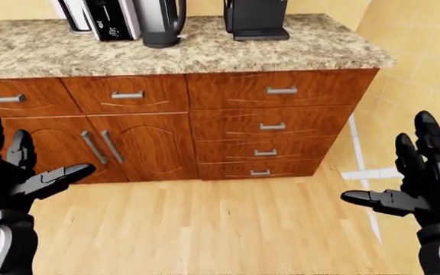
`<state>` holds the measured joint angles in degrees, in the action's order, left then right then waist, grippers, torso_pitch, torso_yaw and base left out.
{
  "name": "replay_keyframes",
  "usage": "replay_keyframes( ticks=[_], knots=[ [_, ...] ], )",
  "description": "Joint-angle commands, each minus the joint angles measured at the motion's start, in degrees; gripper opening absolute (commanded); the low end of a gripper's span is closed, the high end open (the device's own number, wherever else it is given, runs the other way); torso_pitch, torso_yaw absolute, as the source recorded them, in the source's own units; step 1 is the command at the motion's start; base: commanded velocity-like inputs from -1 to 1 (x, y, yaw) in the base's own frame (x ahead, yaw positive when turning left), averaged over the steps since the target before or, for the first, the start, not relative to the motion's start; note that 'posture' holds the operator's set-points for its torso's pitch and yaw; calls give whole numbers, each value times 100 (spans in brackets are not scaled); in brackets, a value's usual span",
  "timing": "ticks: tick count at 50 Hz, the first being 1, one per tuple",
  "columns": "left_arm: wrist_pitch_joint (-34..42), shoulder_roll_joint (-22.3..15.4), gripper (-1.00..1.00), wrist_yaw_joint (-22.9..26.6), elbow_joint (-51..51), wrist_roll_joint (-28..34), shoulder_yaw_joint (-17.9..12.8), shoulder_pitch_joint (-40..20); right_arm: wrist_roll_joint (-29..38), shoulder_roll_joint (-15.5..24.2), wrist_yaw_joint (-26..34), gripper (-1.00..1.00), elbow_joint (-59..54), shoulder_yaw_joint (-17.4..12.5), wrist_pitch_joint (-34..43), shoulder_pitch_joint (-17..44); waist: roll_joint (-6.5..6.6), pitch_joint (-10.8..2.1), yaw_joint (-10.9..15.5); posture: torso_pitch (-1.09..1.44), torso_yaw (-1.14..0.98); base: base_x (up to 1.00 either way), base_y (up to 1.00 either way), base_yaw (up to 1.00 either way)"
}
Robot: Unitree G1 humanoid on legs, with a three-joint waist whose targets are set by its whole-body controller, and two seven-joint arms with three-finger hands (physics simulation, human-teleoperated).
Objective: Close the lid of the electric kettle.
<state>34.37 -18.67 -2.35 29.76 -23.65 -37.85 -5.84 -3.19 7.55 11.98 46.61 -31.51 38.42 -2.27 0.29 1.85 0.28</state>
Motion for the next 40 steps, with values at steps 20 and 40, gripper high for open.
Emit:
replay_keyframes(
  ticks=[20, 40],
  knots=[
    [233, -691, 100, -286, 312, -893, -820, -64, -618, 316, 178, 100, 620, -1101, 464, 169, 22, -23, -14, 0, 0, 0, 0, 0],
    [128, -676, 100, -255, 195, -856, -816, -45, -456, 294, 121, 100, 412, -1028, 199, 47, 23, -36, -27, 0, 0, 0, 0, 0]
  ],
)
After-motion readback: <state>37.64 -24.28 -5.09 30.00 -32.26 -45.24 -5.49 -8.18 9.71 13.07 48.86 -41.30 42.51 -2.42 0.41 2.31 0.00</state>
